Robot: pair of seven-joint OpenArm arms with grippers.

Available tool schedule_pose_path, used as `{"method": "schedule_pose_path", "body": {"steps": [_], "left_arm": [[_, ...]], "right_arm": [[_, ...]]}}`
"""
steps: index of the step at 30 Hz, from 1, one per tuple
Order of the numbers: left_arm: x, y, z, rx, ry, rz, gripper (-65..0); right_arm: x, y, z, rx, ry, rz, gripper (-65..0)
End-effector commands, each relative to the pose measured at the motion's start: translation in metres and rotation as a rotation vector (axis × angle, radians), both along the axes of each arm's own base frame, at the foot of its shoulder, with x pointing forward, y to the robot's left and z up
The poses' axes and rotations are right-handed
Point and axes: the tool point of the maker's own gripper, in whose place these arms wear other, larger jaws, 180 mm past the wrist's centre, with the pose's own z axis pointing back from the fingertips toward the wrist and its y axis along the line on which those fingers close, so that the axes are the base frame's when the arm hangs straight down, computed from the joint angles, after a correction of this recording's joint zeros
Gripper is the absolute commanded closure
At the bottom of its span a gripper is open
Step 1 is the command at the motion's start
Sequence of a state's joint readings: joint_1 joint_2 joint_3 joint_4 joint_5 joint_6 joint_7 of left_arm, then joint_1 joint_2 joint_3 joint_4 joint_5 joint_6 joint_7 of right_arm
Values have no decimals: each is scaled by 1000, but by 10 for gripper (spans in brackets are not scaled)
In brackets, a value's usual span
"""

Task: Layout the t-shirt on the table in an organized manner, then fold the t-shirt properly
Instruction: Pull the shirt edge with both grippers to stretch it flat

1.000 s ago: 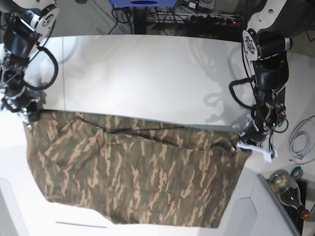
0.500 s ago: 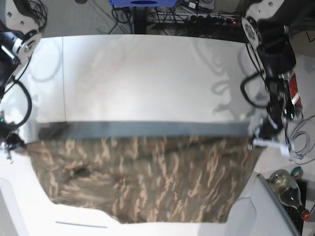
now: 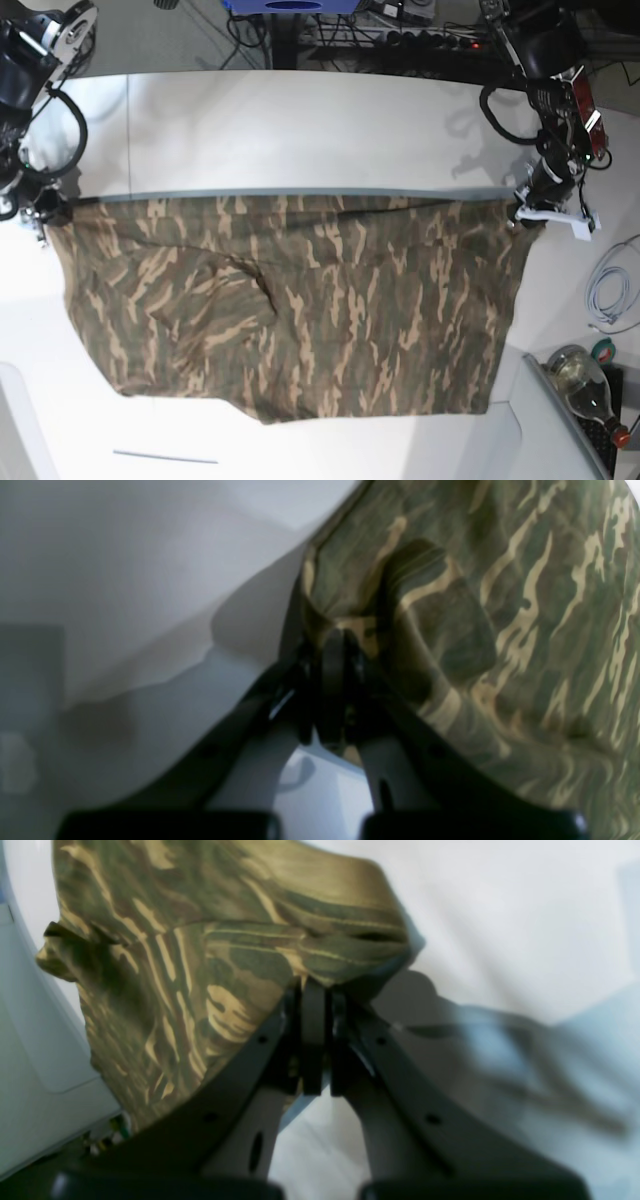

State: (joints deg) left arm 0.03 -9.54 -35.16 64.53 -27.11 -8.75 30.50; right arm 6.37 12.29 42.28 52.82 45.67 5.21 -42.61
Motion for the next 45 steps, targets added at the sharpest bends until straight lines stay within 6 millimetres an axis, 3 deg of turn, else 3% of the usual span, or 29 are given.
{"method": "schedule_pose_path", "body": {"steps": [1, 10, 21, 27, 34, 41, 45], "left_arm": [[3, 21, 18, 67, -41, 33, 0], [-29, 41, 14, 78, -23, 108, 0], [-48, 41, 4, 78, 19, 110, 0], [-57, 44, 21, 131, 1, 88, 0], [-70, 40, 19, 139, 19, 80, 0], [-87, 36, 13, 139, 49, 76, 0], [-91, 32, 9, 130, 62, 69, 0]], "right_arm": [[6, -30, 15, -85, -46, -43, 0], [-27, 0, 4, -99, -48, 8, 0], [-48, 1, -3, -107, -15, 12, 0], [-66, 7, -2, -123, -5, 21, 0], [-93, 19, -4, -133, 18, 31, 0], [-111, 18, -4, -151, 39, 34, 0], [-123, -4, 0, -165, 45, -43, 0]]}}
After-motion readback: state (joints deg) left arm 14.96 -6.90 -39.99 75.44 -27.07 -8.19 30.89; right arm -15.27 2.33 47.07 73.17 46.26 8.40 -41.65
